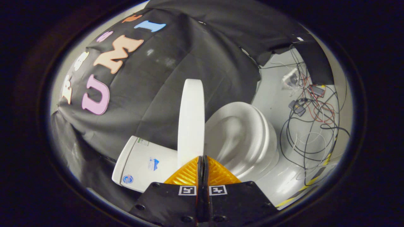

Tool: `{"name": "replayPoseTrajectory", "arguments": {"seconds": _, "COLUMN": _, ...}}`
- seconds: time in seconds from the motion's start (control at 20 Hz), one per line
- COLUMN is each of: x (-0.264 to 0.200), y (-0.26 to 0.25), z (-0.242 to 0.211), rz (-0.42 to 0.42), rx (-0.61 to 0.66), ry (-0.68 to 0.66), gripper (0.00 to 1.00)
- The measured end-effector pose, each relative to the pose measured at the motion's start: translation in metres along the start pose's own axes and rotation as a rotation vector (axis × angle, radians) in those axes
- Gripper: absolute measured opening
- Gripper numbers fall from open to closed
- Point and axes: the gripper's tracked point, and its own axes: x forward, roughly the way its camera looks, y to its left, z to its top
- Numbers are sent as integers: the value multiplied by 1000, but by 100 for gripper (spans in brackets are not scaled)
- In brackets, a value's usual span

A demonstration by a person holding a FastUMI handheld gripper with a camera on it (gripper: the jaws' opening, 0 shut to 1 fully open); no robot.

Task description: Open the toilet lid.

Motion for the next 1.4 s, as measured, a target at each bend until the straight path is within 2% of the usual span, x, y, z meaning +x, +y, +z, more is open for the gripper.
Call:
{"name": "replayPoseTrajectory", "arguments": {"seconds": 0.2, "x": -6, "y": 21, "z": 1, "rz": 0, "rx": -82, "ry": -26, "gripper": 0}}
{"name": "replayPoseTrajectory", "arguments": {"seconds": 0.3, "x": -6, "y": 31, "z": 4, "rz": 13, "rx": -73, "ry": -32, "gripper": 0}}
{"name": "replayPoseTrajectory", "arguments": {"seconds": 0.45, "x": -5, "y": 26, "z": 3, "rz": -24, "rx": -102, "ry": -40, "gripper": 0}}
{"name": "replayPoseTrajectory", "arguments": {"seconds": 0.65, "x": -6, "y": 40, "z": 3, "rz": -23, "rx": -94, "ry": -68, "gripper": 0}}
{"name": "replayPoseTrajectory", "arguments": {"seconds": 0.95, "x": -10, "y": 70, "z": 4, "rz": -22, "rx": -232, "ry": -86, "gripper": 0}}
{"name": "replayPoseTrajectory", "arguments": {"seconds": 1.15, "x": -13, "y": 86, "z": 4, "rz": -1, "rx": -263, "ry": -108, "gripper": 0}}
{"name": "replayPoseTrajectory", "arguments": {"seconds": 1.4, "x": -14, "y": 103, "z": 3, "rz": -16, "rx": -322, "ry": -109, "gripper": 0}}
